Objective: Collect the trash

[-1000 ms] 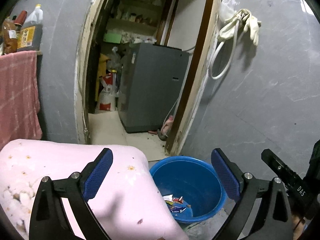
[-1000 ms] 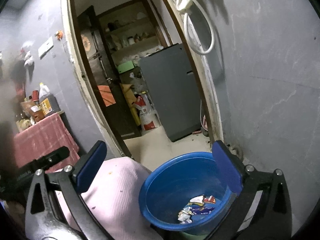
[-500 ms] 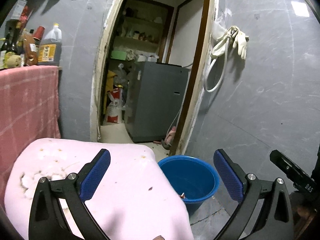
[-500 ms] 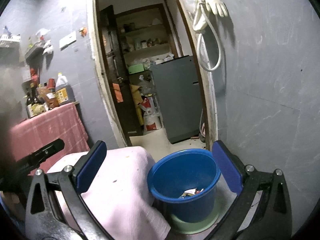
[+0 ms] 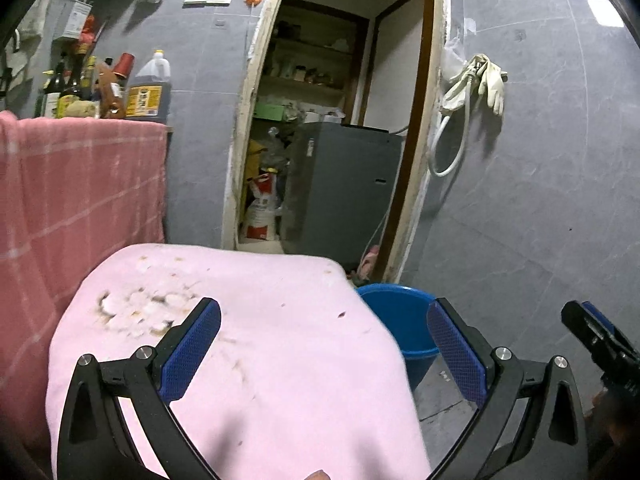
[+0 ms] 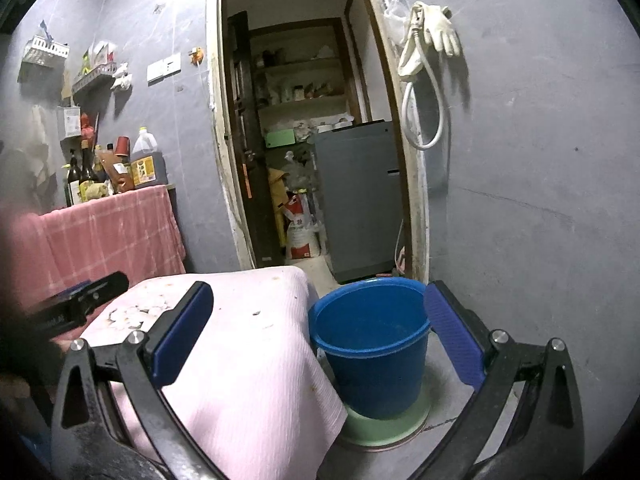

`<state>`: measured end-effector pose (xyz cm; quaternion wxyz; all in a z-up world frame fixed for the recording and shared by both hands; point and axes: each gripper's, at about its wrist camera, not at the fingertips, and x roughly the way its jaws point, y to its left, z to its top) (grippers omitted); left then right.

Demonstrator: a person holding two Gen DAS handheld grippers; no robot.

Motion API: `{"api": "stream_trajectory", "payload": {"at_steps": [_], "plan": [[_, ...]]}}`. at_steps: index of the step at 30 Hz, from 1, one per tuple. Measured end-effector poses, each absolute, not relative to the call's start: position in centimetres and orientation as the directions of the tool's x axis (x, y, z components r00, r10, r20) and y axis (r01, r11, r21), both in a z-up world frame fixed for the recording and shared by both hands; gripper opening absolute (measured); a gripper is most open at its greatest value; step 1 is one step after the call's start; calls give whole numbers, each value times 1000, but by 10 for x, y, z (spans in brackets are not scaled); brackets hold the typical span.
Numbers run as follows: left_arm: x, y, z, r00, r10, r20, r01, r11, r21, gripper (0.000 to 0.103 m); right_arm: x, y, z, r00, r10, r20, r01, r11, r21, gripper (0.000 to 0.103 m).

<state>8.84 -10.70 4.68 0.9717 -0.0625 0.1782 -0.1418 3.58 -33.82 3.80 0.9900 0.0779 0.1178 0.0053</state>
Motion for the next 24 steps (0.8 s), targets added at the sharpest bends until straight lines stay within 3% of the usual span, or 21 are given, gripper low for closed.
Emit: {"api": "stream_trajectory", "payload": {"at_steps": [12,24], "plan": [[55,-101,20,934,-227,-277,204,973,-107,101,17,-331,14,974,-16,-227,48,990,135,103],[55,-96,7,933,-210,-292,185,977,-109,101,20,-329,-1,965,-22,-263,56,990,126,103]]}}
